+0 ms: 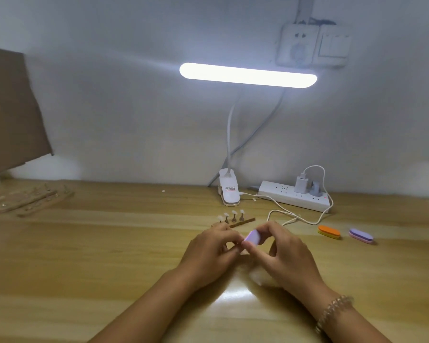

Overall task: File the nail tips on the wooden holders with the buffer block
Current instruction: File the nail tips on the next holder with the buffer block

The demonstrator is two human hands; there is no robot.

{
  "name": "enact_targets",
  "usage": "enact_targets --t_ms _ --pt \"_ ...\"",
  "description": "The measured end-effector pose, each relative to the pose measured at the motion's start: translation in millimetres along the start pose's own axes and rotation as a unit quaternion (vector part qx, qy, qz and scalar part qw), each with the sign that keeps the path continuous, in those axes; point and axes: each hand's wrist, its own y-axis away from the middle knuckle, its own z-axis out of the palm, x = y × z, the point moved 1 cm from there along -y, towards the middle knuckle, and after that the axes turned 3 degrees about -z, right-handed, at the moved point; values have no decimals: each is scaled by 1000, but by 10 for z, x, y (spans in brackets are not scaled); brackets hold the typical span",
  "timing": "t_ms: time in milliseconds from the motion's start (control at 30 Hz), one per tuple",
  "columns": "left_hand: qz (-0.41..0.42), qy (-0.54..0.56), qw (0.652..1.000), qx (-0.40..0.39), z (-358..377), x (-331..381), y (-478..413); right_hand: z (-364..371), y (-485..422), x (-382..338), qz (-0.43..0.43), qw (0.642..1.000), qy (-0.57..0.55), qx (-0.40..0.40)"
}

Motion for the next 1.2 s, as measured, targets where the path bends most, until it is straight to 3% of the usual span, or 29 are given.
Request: enact_targets --t_ms 167,300,467,600,700,833,1000,1200 --pt "-2 -7 1000 -15 -15 -7 -6 48 39 -40 -41 998 45 -24" --pt "-9 16 1000 -10 -8 -13 -22 17 -43 18 24 999 18 -13" --pt "-28 16 999 -19 -4 -30 -26 25 11 -16 -24 998 46 -36" --pt "-30 17 999 -11 -4 -10 -27 3 -26 19 24 999 26 -23" --pt "-30 4 999 -20 -11 -13 -23 28 13 -16 -21 998 50 -40" --pt "-34 1 999 -14 -8 -6 -26 2 -19 5 14 999 25 -29" --pt "-38 -1 999 -18 0 -19 -34 27 22 -43 -34 996 55 -57" --pt "-40 14 999 -14 -4 -16 -20 2 7 24 -10 999 37 -10"
